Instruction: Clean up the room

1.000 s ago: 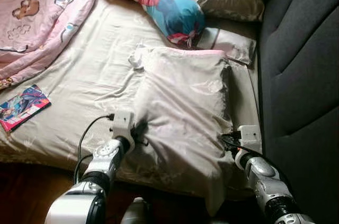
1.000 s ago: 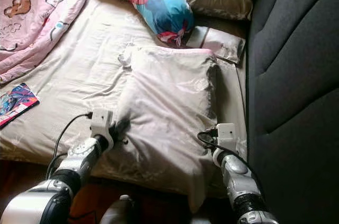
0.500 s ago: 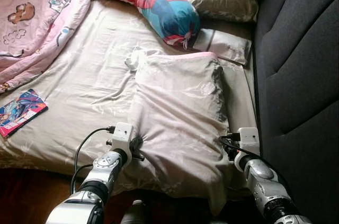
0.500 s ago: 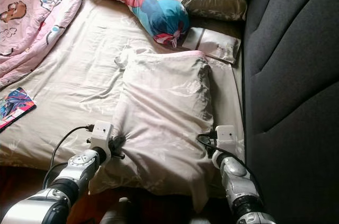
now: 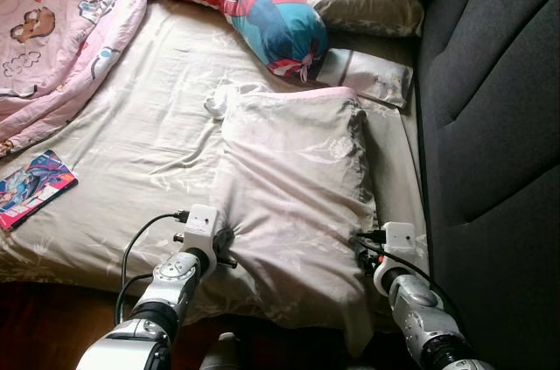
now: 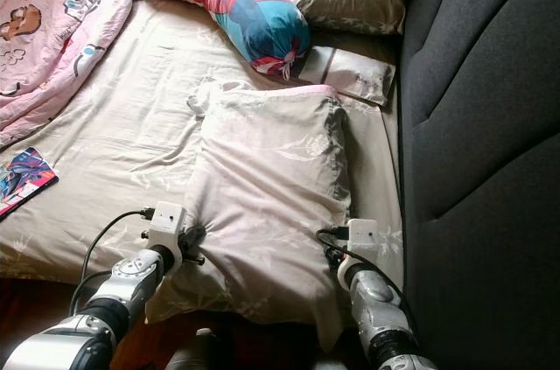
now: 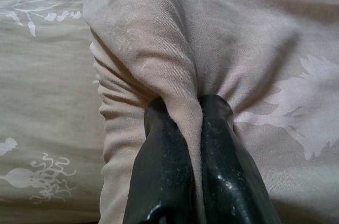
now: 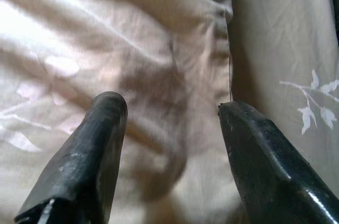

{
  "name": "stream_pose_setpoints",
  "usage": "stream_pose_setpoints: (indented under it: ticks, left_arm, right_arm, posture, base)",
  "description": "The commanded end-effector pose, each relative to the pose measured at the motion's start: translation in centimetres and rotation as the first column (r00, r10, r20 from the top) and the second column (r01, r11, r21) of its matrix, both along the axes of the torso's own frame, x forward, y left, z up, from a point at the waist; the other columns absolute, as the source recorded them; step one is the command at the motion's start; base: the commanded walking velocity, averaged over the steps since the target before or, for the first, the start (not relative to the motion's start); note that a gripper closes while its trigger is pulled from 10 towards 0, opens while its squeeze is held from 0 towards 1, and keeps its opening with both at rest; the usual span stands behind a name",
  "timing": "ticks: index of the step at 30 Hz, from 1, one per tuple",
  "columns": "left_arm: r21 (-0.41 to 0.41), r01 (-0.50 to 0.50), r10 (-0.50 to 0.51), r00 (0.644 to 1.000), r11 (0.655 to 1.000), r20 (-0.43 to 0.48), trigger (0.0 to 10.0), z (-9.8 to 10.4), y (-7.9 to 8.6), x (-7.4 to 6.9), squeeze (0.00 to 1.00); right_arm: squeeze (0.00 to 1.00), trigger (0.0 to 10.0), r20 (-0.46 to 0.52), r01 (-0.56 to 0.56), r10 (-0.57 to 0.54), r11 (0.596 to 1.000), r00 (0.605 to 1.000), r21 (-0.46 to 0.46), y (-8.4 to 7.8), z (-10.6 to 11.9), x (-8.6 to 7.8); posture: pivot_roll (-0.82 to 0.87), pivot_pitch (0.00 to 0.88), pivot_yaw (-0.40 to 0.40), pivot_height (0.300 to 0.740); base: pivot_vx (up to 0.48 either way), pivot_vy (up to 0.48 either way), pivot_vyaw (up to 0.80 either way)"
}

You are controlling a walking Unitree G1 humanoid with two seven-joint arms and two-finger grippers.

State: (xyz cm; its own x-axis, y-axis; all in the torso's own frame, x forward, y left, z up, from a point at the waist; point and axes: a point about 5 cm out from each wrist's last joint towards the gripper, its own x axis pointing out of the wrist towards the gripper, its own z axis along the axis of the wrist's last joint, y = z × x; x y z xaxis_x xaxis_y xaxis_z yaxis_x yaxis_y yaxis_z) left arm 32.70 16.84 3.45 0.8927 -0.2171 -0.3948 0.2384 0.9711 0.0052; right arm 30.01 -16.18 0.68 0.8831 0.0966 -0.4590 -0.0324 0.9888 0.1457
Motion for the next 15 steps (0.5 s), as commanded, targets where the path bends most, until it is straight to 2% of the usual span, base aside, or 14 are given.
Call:
stream_pose_setpoints:
  ticks: [1,4,8,15]
  left_arm:
    - [0.02,-0.018,0.019,0.999,1.0,-0.031,10.0,-1.04,1.22,-1.03,0.0]
    - [0.017,-0.015,0.016,1.0,1.0,-0.026,10.0,-1.0,1.21,-1.03,0.0]
    - [0.019,-0.011,0.011,1.0,1.0,-0.023,10.0,-0.99,1.31,-1.09,0.0]
    - [0.017,-0.009,0.01,1.0,1.0,-0.021,10.0,-1.1,1.57,-1.31,0.0]
  right_arm:
    - [0.0,10.0,-0.013,0.014,-0.014,1.0,1.0,0.014,0.1,-0.66,-0.67]
    - [0.0,10.0,0.009,0.023,-0.023,1.0,1.0,0.019,0.19,-0.39,-0.46]
    - [0.0,10.0,-0.015,0.009,-0.009,1.0,1.0,0.0,0.52,-0.4,-0.22]
    - [0.0,10.0,0.053,0.045,-0.046,0.999,0.998,0.022,0.53,0.2,0.05]
  posture:
    - [-0.09,0.271,0.063,0.711]
    - [-0.08,0.281,0.071,0.711]
    - [-0.08,0.292,0.076,0.703]
    - [-0.07,0.305,0.081,0.683]
  base:
    - [0.0,0.0,0.0]
    - [0.0,0.0,0.0]
    - [0.0,0.0,0.0]
    - [0.0,0.0,0.0]
